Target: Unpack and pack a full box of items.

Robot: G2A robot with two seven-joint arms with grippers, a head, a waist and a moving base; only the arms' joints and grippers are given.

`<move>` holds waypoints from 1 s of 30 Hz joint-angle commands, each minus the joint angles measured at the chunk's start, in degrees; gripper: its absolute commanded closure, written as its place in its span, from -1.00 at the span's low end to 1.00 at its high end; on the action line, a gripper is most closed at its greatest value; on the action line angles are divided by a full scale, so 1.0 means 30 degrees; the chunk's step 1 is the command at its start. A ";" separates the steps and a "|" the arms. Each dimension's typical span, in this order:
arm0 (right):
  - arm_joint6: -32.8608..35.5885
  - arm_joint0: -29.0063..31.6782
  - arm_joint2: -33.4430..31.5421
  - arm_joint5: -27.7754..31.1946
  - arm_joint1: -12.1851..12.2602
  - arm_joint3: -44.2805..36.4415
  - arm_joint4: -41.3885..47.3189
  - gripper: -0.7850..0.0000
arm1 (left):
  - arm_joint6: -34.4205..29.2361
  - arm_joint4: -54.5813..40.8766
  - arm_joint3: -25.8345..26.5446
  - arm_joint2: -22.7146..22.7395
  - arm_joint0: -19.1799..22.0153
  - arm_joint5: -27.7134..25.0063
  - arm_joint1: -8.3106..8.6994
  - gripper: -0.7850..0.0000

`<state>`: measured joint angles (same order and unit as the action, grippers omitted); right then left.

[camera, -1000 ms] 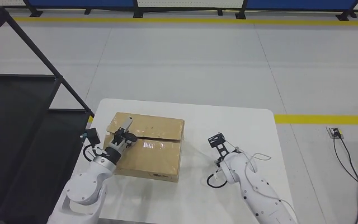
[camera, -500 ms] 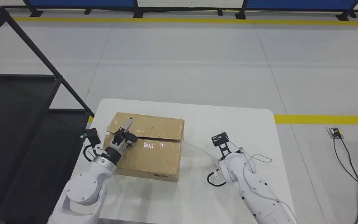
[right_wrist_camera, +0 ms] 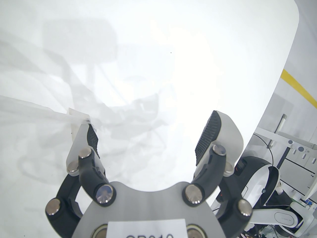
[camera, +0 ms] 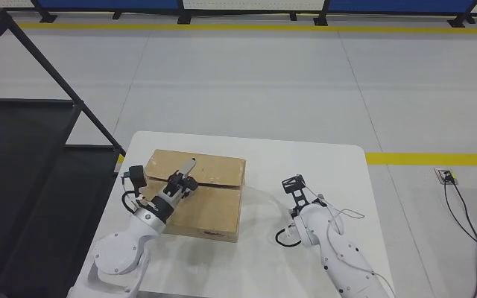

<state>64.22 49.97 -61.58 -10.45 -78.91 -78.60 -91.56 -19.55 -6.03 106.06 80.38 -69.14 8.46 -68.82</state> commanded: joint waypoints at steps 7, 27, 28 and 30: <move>-0.0186 0.0068 -0.0178 0.0386 -0.0111 -0.0073 -0.0142 -1.00 | -0.0623 0.0083 -0.2457 -0.2339 0.2568 0.0705 -0.0338 -1.00; -0.0557 0.0375 -0.0629 0.1082 -0.0366 -0.0203 -0.0271 -1.00 | 0.0219 -0.0207 -0.6868 -0.5620 0.5555 0.0090 -0.1300 -1.00; -0.0580 0.0379 -0.0638 0.1096 -0.0373 -0.0213 -0.0305 -1.00 | 0.0219 -0.0228 -0.6904 -0.5644 0.5556 0.0075 -0.1316 -1.00; -0.0606 0.0410 -0.0671 0.1155 -0.0398 -0.0228 -0.0319 -1.00 | 0.0245 -0.0238 -0.6982 -0.5704 0.5561 0.0065 -0.1358 -1.00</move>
<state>62.42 51.17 -63.56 -7.05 -80.08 -79.27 -92.53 -18.85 -6.74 85.18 63.33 -52.46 8.65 -72.85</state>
